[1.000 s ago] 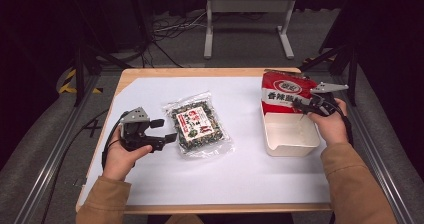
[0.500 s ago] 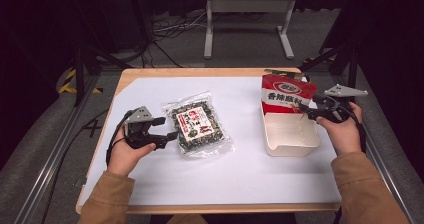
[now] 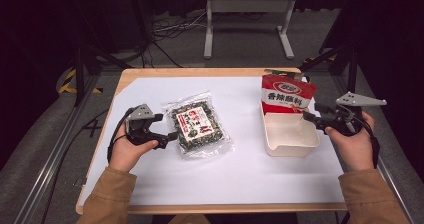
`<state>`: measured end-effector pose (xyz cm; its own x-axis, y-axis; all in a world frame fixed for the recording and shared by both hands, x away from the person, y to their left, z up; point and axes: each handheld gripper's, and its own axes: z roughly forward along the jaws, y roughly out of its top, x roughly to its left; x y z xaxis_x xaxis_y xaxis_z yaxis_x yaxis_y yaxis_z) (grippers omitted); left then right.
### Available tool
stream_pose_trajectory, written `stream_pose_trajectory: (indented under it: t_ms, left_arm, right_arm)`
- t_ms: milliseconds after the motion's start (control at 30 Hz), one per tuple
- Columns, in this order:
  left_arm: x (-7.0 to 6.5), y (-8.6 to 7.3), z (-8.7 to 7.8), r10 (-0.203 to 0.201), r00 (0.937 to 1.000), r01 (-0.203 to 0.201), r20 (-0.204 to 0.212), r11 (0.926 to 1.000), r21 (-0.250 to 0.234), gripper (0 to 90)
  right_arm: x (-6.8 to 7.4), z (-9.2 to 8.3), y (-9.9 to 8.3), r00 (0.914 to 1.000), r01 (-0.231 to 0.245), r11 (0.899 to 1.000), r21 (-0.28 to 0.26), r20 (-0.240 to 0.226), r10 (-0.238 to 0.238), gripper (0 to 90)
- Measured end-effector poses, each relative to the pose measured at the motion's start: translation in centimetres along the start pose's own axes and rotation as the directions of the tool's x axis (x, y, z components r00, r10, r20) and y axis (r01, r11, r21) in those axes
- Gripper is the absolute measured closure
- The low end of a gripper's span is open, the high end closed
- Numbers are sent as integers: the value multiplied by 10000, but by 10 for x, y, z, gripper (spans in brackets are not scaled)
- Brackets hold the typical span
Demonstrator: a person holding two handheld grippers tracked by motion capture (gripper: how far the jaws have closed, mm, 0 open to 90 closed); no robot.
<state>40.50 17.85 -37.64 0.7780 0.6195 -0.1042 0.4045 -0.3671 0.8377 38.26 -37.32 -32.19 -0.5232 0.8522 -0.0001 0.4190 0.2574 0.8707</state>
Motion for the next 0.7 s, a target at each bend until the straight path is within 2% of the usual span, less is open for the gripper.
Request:
stream_pose_trajectory:
  t_ms: [67, 200, 267, 333, 367, 467, 600, 667, 700]
  left_arm:
    - [0, 0, -1, 79, 9998, -78, -198, 10000, 31, 97]
    - [1, -1, -3, -57, 9991, 58, -422, 10000, 22, 101]
    - [3, -1, -3, -138, 9992, 138, -381, 9999, -12, 102]
    - [4, -1, -3, -149, 9990, 148, -421, 9999, -26, 106]
    - [4, -2, -3, -133, 9987, 134, -491, 9999, 23, 106]
    - [6, -3, 0, -96, 9976, 106, -685, 9999, 129, 106]
    - [14, -4, 4, -402, 9957, 425, -831, 9987, 264, 133]
    - [19, -3, 5, -562, 9941, 592, -929, 9978, 304, 140]
    - [22, -2, 5, -538, 9936, 569, -988, 9980, 284, 143]
  right_arm:
    - [9, -5, -1, 9994, 165, 9999, -8, -292, -166, 467]
    - [28, -11, -3, 9966, 369, 9992, -174, -729, -381, 477]
    - [36, -11, -4, 9936, 387, 9989, -274, -1055, -413, 476]
    - [38, -11, -5, 9928, 437, 9986, -281, -1106, -466, 475]
    - [45, -10, -7, 9889, 489, 9978, -449, -1380, -547, 467]
    - [49, -8, -9, 9856, 575, 9969, -541, -1561, -653, 464]
    - [56, -2, -10, 9760, 1073, 9920, -658, -1834, -1177, 450]
    - [61, 0, -10, 9714, 1168, 9907, -702, -1997, -1287, 451]
    - [63, 0, -10, 9676, 1265, 9892, -745, -2106, -1396, 451]
